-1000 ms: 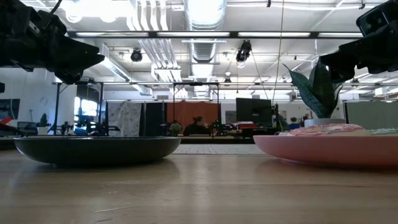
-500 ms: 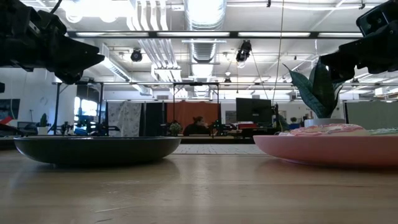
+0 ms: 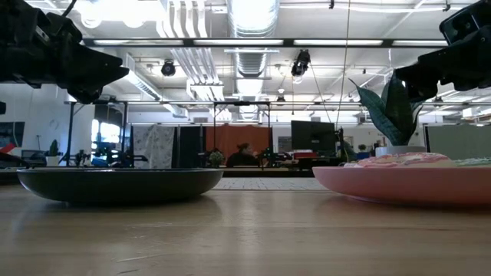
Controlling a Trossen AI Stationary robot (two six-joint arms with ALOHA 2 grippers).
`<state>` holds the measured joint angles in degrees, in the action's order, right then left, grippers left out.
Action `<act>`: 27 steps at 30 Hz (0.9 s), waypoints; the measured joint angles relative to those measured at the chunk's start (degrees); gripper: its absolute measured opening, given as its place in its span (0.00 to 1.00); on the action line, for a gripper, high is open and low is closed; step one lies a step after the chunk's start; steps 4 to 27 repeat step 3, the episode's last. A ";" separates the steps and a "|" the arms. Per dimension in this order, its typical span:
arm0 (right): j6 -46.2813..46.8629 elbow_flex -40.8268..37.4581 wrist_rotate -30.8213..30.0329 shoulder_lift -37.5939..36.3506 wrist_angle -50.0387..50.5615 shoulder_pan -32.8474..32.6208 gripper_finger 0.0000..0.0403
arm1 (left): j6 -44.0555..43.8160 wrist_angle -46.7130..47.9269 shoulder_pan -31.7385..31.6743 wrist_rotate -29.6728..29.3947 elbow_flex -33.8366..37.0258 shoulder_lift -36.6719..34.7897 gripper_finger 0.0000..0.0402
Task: Pick & Place donuts
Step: Return to Home Position
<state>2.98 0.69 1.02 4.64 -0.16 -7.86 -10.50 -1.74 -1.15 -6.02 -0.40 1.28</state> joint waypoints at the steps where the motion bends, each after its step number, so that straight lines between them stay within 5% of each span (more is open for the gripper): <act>1: 0.00 0.00 -0.01 0.00 0.00 0.00 0.48 | -0.01 0.00 -0.01 0.00 0.00 0.00 0.26; 27: 0.00 0.00 0.00 0.00 0.00 0.00 0.48 | -0.02 0.00 0.00 0.00 -0.02 0.00 0.26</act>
